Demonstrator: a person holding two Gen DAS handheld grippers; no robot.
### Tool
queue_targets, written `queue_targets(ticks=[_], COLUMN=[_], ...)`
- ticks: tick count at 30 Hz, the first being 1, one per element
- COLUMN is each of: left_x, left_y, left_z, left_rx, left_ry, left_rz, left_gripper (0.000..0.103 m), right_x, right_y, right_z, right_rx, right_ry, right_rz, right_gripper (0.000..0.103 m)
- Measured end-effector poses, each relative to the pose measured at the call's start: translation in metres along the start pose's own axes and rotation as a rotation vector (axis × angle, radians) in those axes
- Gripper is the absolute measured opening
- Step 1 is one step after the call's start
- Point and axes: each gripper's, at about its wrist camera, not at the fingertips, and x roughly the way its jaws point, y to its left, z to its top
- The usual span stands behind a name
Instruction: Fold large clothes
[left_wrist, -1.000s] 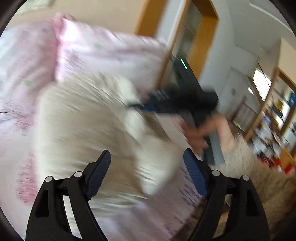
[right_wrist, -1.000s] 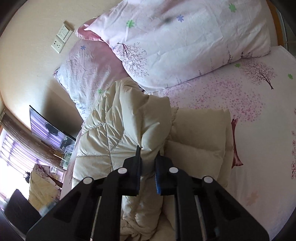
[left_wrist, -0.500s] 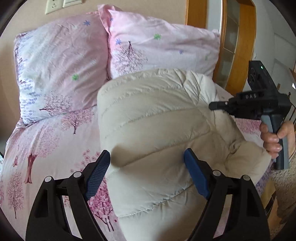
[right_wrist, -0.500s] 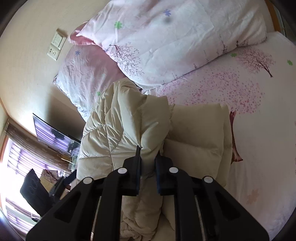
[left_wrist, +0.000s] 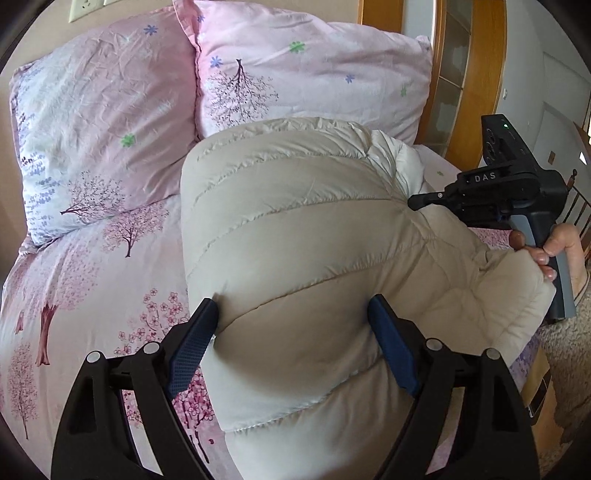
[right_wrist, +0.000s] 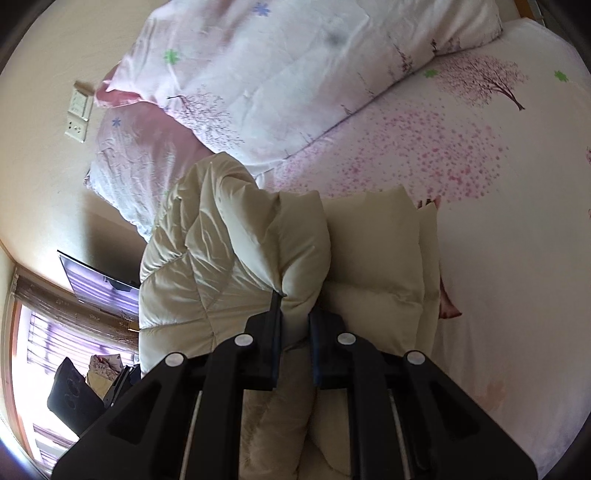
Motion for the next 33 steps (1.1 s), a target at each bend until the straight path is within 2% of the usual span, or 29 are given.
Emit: queue_targets(ticks=[7,10,15,18,19,20,22,26,30,31,32,33], left_x=[0.012,0.017,0.018,0.017,0.017,0.017,0.016,0.015,0.012,0.009,0.002,-0.003], left_y=[-0.008,-0.009,-0.013,-0.014,-0.013,-0.012,-0.011,-0.011,-0.011,-0.011,-0.011,-0.011], left_z=[-0.001,-0.001,-0.002,-0.003,-0.003,-0.003,-0.003,-0.004,-0.005,-0.005,-0.006,-0.008], left_rx=[0.030,0.030,0.046,0.052,0.051,0.046,0.037,0.024,0.012,0.008,-0.001,-0.008], left_ry=[0.037,0.062,0.062,0.059,0.060,0.061,0.061,0.057,0.043,0.039,0.031,0.023], left_rz=[-0.013,-0.029,-0.010,0.001,0.001,0.000,-0.002,-0.006,-0.004,-0.006,-0.015,-0.031], left_gripper=[0.084,0.085,0.085,0.086,0.086,0.086,0.086,0.086,0.087,0.086,0.086,0.086], right_x=[0.007,0.006,0.004,-0.011,-0.020,-0.027,-0.042,-0.065,-0.062,-0.059,-0.057,-0.055], right_y=[-0.025,-0.031,-0.032,-0.023,-0.018,-0.015,-0.010,-0.001,0.009,0.012,0.013,0.014], right_z=[-0.001,-0.007,-0.011,-0.016,-0.021,-0.025,-0.037,-0.067,-0.092,-0.097,-0.101,-0.104], right_rx=[0.086,0.108,0.114,0.081,0.063,0.051,0.034,-0.014,-0.076,-0.092,-0.101,-0.107], right_ry=[0.028,0.021,0.003,-0.026,-0.041,-0.049,-0.059,-0.050,-0.009,-0.002,0.001,0.006], right_rz=[0.007,0.007,0.005,-0.022,-0.034,-0.032,0.001,0.089,0.072,0.057,0.052,0.048], right_gripper=[0.014,0.014,0.018,0.032,0.039,0.049,0.058,0.064,0.063,0.057,0.039,0.032])
